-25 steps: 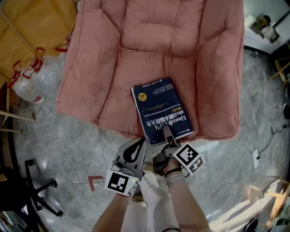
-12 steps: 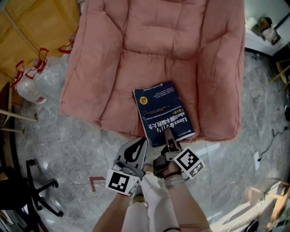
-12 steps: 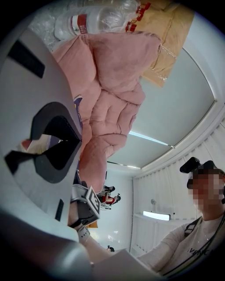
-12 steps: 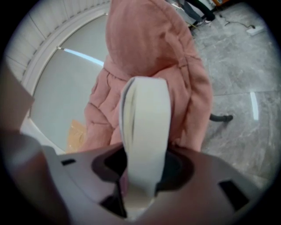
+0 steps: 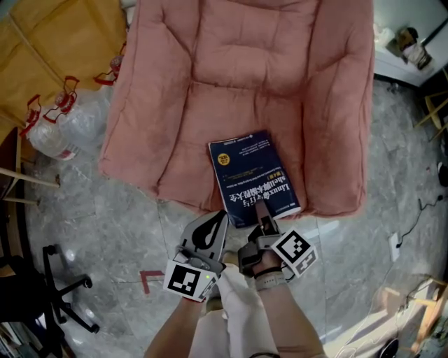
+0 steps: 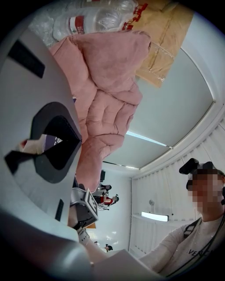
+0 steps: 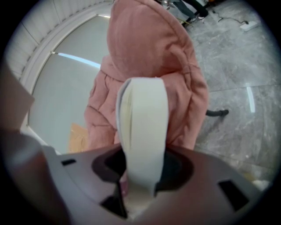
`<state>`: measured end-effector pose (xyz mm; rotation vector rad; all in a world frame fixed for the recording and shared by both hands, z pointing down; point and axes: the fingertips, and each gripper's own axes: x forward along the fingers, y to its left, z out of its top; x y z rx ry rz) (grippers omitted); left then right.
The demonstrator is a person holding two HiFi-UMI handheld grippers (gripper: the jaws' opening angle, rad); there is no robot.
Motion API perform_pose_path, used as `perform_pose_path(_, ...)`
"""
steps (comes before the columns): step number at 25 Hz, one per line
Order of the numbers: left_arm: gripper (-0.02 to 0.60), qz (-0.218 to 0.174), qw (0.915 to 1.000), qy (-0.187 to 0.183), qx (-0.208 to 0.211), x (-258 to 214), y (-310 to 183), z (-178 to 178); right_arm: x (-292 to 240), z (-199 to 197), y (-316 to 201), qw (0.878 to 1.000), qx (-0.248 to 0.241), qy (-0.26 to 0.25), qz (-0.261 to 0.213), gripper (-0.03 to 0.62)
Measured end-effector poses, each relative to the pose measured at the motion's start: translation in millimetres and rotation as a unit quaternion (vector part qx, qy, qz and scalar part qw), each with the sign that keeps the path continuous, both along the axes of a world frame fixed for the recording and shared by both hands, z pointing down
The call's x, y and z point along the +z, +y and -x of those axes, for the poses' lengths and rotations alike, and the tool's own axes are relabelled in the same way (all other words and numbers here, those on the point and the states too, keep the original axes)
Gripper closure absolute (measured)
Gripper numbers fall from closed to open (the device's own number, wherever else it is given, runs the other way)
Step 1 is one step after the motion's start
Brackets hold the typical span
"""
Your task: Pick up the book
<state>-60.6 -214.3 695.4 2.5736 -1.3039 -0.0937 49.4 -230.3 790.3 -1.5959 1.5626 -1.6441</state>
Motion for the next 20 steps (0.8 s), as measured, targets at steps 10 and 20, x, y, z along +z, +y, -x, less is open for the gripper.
perform_pose_path(10,0.574,0.002,1.0,0.0,-0.001,-10.3,13.3,5.9,-6.9,4.1,16.4,1.0,0.003,-0.009,0.025,0.413)
perform_pose_path(20,0.574,0.008,1.0,-0.001,-0.003,-25.9,21.1,11.9,-26.0,9.7,27.6,0.999,0.002,-0.047,0.005,0.418)
